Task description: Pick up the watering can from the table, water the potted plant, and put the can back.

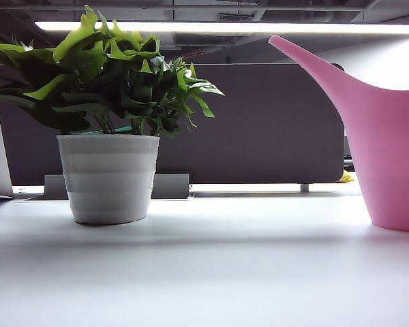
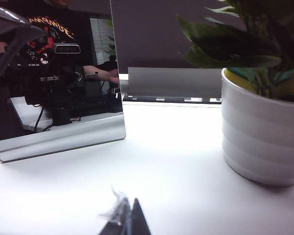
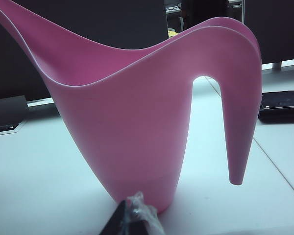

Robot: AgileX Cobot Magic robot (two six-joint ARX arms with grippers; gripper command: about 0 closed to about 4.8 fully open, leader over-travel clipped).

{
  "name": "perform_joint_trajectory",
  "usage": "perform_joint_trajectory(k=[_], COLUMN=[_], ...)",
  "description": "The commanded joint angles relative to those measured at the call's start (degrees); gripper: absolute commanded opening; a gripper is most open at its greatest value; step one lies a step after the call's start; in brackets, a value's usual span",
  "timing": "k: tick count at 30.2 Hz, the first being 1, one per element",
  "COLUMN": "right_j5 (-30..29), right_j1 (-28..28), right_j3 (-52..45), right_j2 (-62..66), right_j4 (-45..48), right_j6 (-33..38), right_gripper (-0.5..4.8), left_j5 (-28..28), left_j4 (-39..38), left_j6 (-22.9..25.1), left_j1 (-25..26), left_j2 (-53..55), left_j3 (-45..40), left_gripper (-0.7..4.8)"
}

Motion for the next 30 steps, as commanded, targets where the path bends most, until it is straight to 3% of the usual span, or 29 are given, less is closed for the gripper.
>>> perform_joint_trajectory(k=[1,10,13,19,25,27,30], right_j5=[0.2,0.2,0.1,-0.4,3.4,7.1,12.4], right_j1=[0.1,0.1,0.1,0.1,0.1,0.1,0.1], right_j3=[0.3,0.3,0.3,0.3,0.3,0.3,0.3], right_j2=[0.0,0.0,0.0,0.0,0.0,0.0,0.0], right_j4=[1.0,1.0,0.9,0.5,-1.2,-1.2,-1.0], right_j6=[-0.2,-0.2,-0.2,-0.1,-0.2,-0.2,-0.2], right_gripper=[-0.08,-0.08,-0.08,-0.03,0.05,0.7,2.85], left_j5=[0.1,0.1,-0.5,-0.4,1.4,3.3,5.0], left_j4=[0.4,0.4,0.4,0.4,0.4,0.4,0.4], left_j6=[-0.2,-0.2,-0.2,-0.2,-0.2,-0.2,-0.2], left_j1=[0.0,-0.2,-2.9,-19.7,-37.3,-40.3,-42.4], left_j2=[0.1,0.1,0.1,0.1,0.1,0.1,0.1], left_j3=[0.1,0.1,0.0,0.0,0.1,0.1,0.1], left_gripper=[-0.05,-0.05,-0.05,-0.05,-0.05,-0.05,-0.05])
